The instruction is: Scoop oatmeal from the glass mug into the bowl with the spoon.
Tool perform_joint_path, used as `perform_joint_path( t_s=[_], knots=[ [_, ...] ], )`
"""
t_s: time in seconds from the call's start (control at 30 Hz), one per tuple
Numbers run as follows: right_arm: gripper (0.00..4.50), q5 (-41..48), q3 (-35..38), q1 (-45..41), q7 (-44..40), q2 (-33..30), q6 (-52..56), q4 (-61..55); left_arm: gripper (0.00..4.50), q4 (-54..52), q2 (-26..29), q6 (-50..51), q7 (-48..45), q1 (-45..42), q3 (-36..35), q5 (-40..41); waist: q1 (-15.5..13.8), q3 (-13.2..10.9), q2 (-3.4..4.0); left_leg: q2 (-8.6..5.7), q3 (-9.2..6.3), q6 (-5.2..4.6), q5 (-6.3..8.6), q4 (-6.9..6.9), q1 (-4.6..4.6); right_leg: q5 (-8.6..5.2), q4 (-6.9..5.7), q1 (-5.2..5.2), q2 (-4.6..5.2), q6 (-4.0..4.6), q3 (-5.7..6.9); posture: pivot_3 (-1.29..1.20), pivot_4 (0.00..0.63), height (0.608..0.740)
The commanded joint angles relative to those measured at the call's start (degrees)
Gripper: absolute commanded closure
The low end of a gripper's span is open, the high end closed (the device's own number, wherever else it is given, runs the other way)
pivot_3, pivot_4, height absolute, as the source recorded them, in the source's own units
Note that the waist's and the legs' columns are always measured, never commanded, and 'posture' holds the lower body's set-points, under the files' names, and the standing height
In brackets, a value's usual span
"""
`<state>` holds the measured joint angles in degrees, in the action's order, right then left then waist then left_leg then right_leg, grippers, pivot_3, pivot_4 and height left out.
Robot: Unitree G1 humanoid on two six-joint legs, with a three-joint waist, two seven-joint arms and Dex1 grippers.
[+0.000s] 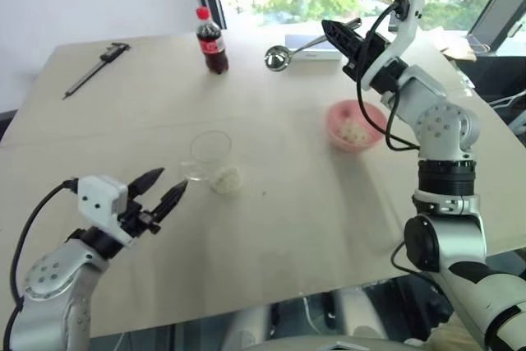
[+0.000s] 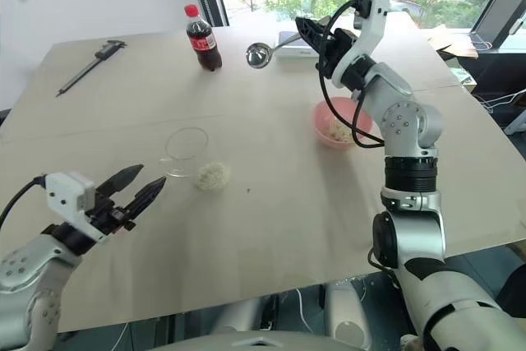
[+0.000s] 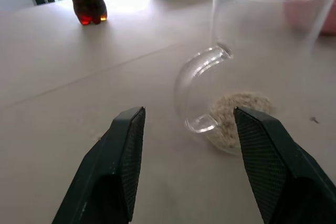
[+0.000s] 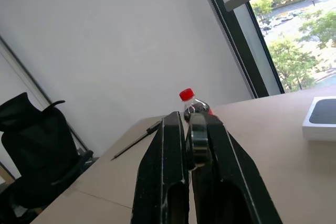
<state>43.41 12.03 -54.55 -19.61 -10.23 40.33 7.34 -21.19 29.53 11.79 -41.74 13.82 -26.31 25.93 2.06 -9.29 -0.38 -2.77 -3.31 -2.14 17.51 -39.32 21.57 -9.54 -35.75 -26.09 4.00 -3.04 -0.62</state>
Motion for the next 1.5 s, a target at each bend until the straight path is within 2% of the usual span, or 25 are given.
perform_joint_path(
  t_s=[0.03, 0.4, 0.6, 0.7, 0.83, 1.17, 1.33, 1.5],
  knots=[
    [4.50, 0.9, 1.9, -2.4, 0.5, -0.4, -0.9, -2.2, 1.74, 3.1, -0.5, -3.0, 1.3, -2.6, 1.6, -1.8, 0.2, 0.0, 0.01, 0.00, 0.03, 0.00, 0.00, 0.01, 0.00, 0.00, 0.02, -0.02, 0.01, 0.00, -0.02, 0.00, 0.150, 0.740],
    [4.50, 0.5, 2.5, -3.0, 0.7, -0.6, -1.6, -2.4, 1.74, 11.4, 0.4, -5.3, 1.8, -11.6, 5.8, -4.2, 0.2, 0.0, 0.01, 0.02, 0.01, 0.00, 0.00, 0.01, 0.05, 0.00, 0.01, -0.07, 0.01, -0.01, 0.00, 0.00, 0.150, 0.740],
    [4.50, 0.3, 2.7, -2.7, 0.8, -1.0, -1.8, -2.5, 1.74, 13.4, 0.8, -5.0, 0.9, -13.3, 7.0, -4.1, 0.2, 0.0, 0.02, 0.01, 0.01, 0.00, 0.00, 0.02, 0.08, 0.00, 0.02, -0.11, 0.02, -0.01, -0.01, 0.00, 0.150, 0.740],
    [4.50, 0.4, 2.6, -2.2, 1.1, -0.8, -1.9, -3.2, 2.59, 13.9, 0.9, -5.0, 0.6, -13.7, 7.3, -4.3, 0.2, 0.0, 0.02, 0.01, 0.02, 0.00, 0.00, 0.03, 0.09, 0.00, 0.02, -0.11, 0.02, -0.01, -0.02, 0.00, 0.150, 0.740],
    [4.50, 0.5, 2.5, -1.7, 1.5, -0.5, -1.8, -4.0, 4.44, 14.2, 1.2, -5.2, 0.8, -13.9, 7.7, -4.7, 0.2, 0.0, 0.00, 0.01, 0.01, 0.00, 0.00, 0.03, 0.09, 0.00, 0.02, -0.11, 0.03, -0.01, -0.01, 0.00, 0.150, 0.740],
    [4.50, 2.1, 0.0, -1.4, -1.4, -1.0, 2.1, -7.1, 4.44, 17.4, 1.1, -4.8, 3.5, -20.3, 11.5, -7.0, 0.0, 0.0, 0.05, -0.01, 0.00, 0.00, 0.00, 0.02, 0.07, 0.01, -0.02, -0.10, 0.04, -0.01, -0.02, 0.00, 0.150, 0.740],
    [4.50, 7.0, -2.4, -2.6, -8.6, -3.7, 7.9, -12.1, 4.44, 22.6, 1.0, -5.6, 4.7, -28.9, 15.0, -10.0, 0.0, 0.0, 0.06, -0.01, -0.04, 0.00, 0.00, 0.02, 0.09, 0.01, -0.02, -0.10, 0.03, -0.01, 0.03, 0.00, 0.150, 0.740],
    [4.50, 5.9, -7.9, -1.6, -16.1, -7.7, 8.9, -15.8, 4.44, 32.9, 0.0, -8.7, 4.5, -41.5, 18.6, -13.2, -0.4, 0.0, 0.03, -0.06, -0.10, -0.01, 0.00, -0.04, 0.14, 0.01, 0.02, -0.09, 0.01, -0.02, 0.12, 0.00, 0.150, 0.740]
  ],
)
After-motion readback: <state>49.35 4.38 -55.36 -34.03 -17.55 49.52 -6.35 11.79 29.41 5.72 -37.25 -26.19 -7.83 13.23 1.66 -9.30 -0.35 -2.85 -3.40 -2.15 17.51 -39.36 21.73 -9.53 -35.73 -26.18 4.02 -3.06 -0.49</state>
